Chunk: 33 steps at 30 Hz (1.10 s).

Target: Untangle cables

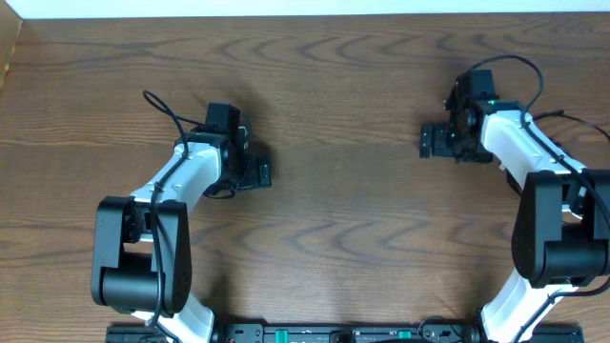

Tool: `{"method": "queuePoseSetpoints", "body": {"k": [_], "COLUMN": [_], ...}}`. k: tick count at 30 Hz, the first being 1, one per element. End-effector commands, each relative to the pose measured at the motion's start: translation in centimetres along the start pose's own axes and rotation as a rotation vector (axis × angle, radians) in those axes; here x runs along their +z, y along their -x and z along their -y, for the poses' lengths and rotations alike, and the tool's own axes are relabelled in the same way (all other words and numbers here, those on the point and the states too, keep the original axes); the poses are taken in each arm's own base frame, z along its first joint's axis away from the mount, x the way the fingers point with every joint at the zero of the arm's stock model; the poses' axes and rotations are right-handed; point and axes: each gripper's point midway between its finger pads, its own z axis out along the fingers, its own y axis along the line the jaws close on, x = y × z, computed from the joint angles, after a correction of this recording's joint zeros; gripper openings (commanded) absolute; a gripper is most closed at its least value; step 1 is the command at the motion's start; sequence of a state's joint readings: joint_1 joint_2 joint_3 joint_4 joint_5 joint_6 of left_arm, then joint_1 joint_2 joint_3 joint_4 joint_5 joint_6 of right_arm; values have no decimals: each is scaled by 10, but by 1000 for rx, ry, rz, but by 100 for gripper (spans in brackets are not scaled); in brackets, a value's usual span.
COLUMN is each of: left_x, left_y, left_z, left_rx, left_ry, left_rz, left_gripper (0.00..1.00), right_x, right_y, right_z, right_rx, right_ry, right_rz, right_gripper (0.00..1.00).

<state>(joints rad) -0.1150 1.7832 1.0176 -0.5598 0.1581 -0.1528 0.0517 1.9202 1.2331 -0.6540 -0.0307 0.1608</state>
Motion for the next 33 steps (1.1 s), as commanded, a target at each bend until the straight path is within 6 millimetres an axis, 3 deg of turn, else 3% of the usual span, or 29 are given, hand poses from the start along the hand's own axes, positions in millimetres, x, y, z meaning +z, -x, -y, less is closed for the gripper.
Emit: {"method": "queuePoseSetpoints", "body": {"k": [1, 10, 17, 21, 33], "left_x": [7, 7, 7, 7, 7], "left_y": [-7, -7, -7, -7, -7], "left_z": [-2, -2, -2, -2, -2], "left_rx": [-1, -1, -1, -1, -2], "left_ry": [1, 1, 1, 1, 1], "left_rz": [-28, -28, -28, -28, -28], "left_gripper": [98, 98, 98, 98, 98], "right_x": [6, 11, 10, 10, 10], "right_y": [-7, -3, 11, 10, 10], "right_z": [-3, -2, -4, -15, -15], "right_rx": [2, 0, -1, 102, 104], "right_ry": [6, 0, 11, 72, 71], "right_rz": [-8, 26, 84, 76, 73], "right_gripper": [99, 99, 99, 99, 99]}}
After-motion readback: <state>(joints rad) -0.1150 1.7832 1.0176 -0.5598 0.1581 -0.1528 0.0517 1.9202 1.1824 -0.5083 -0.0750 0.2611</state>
